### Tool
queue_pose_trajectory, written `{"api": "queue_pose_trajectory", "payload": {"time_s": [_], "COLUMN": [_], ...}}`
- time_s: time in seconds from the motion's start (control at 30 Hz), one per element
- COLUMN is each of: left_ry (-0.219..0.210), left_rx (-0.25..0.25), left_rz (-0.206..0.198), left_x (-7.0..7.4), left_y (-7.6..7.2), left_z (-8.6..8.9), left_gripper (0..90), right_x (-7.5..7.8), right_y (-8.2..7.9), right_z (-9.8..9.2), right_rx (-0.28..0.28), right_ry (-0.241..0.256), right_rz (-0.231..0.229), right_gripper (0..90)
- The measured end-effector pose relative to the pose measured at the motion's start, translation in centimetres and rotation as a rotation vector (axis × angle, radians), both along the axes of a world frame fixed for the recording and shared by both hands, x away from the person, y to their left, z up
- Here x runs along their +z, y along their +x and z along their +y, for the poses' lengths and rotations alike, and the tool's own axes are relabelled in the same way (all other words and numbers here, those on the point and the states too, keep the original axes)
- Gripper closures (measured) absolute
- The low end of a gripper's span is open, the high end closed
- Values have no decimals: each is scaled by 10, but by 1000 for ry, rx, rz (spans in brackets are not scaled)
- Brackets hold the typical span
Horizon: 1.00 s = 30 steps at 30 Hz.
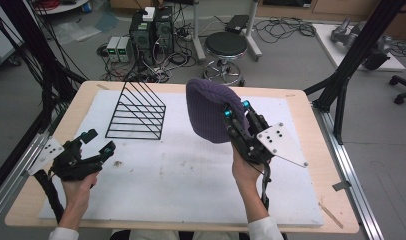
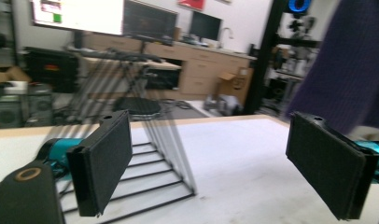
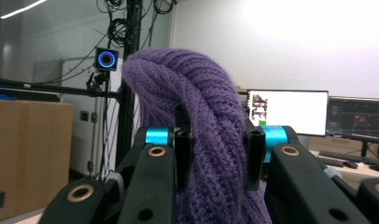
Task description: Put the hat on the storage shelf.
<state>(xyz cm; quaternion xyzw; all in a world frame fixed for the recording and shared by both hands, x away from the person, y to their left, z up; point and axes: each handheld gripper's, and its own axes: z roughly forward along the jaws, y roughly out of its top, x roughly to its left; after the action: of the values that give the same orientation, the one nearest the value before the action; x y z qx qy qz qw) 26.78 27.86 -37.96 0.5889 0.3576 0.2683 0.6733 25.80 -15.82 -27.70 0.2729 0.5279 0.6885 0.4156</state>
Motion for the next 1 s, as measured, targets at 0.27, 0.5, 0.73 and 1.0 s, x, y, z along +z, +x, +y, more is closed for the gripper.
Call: {"api": "queue_pose_trajectory", "payload": {"time_s": [0.27, 0.5, 0.73, 1.0], "left_ry": [-28, -40, -21, -42], "left_rx": [-65, -122, -190, -232], "left_rz": [-66, -118, -127, -121], "left_x": [17, 31, 36, 37], "left_y": [17, 23, 28, 30], "left_z": [-29, -51, -68, -72], "left_gripper": [142, 143, 143, 158], "right_x": [1, 3, 7, 13], "right_y": [0, 0, -1, -5], "right_z": [14, 28, 46, 61], "right_rx": [25, 54, 107, 153], "right_ry": [9, 5, 4, -21], "right_rz": [-13, -14, -24, -33], "right_gripper": [733, 731, 731, 731]}}
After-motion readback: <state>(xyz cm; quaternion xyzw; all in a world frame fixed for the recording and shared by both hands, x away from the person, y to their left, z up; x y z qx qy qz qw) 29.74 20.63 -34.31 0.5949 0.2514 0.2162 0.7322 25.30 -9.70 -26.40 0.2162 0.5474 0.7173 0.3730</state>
